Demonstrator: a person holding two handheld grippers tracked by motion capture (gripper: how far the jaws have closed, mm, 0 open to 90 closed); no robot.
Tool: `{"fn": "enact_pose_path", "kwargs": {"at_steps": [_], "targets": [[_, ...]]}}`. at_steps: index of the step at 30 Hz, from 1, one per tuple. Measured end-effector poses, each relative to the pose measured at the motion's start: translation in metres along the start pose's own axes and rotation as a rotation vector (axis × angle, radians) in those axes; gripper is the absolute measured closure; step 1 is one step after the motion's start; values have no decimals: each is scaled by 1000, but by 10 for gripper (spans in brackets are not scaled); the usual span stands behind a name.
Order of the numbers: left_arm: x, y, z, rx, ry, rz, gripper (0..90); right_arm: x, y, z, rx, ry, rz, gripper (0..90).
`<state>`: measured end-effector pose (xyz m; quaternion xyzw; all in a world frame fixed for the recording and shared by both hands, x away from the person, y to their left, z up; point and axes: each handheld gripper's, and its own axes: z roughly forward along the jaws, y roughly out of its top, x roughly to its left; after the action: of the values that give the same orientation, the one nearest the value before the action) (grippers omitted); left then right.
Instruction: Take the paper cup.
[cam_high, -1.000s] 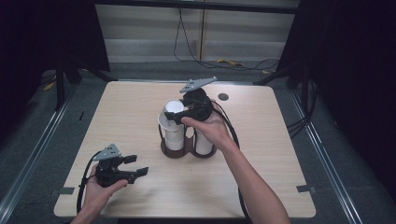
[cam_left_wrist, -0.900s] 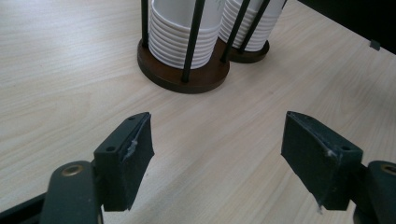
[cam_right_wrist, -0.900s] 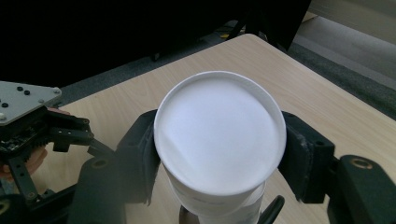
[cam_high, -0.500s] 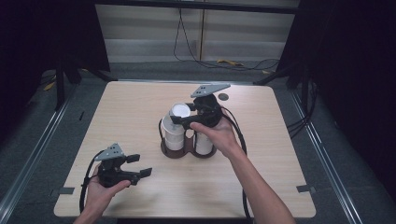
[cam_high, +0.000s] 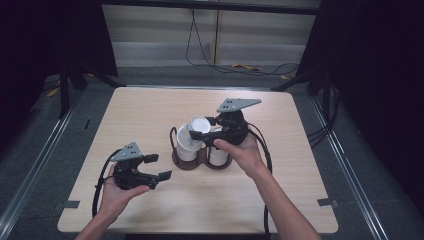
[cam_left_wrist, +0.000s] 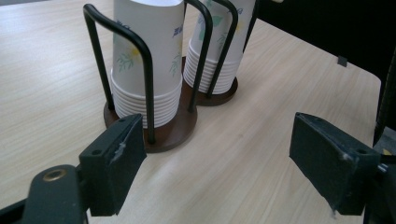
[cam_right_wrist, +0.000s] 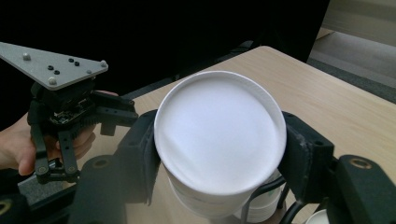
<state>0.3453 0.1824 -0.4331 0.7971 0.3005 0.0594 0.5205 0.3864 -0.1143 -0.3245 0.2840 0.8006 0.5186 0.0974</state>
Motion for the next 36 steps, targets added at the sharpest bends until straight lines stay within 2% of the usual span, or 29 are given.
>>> {"fn": "enact_pose_path", "kwargs": {"at_steps": [6,8,12,14,17,18,20,24,32,36], "targets": [[0,-5,2,-36,-9,-23,185,5,-12,-3,-5,24,8,375],[0,-5,3,-31,-8,-7,186,6,-16,-6,-22,46,17,375],[-3,-1,4,-68,-36,-2,248,6,-26,-8,-41,63,35,375],[-4,1,6,-64,-62,-20,244,7,-36,-8,-42,75,51,375],[-7,3,9,-49,-57,-1,244,6,-42,-9,-55,96,78,375],[-8,2,10,-50,-60,2,239,6,-48,-11,-84,106,92,376],[-9,1,13,-52,-62,1,236,6,-50,-11,-90,108,93,375],[-11,0,18,-71,-61,5,190,5,-66,-13,-111,111,134,375],[-14,6,18,-93,-87,27,173,4,-79,-16,-139,133,162,375],[-14,4,17,-108,-102,11,166,5,-87,-16,-174,151,172,376]]}}
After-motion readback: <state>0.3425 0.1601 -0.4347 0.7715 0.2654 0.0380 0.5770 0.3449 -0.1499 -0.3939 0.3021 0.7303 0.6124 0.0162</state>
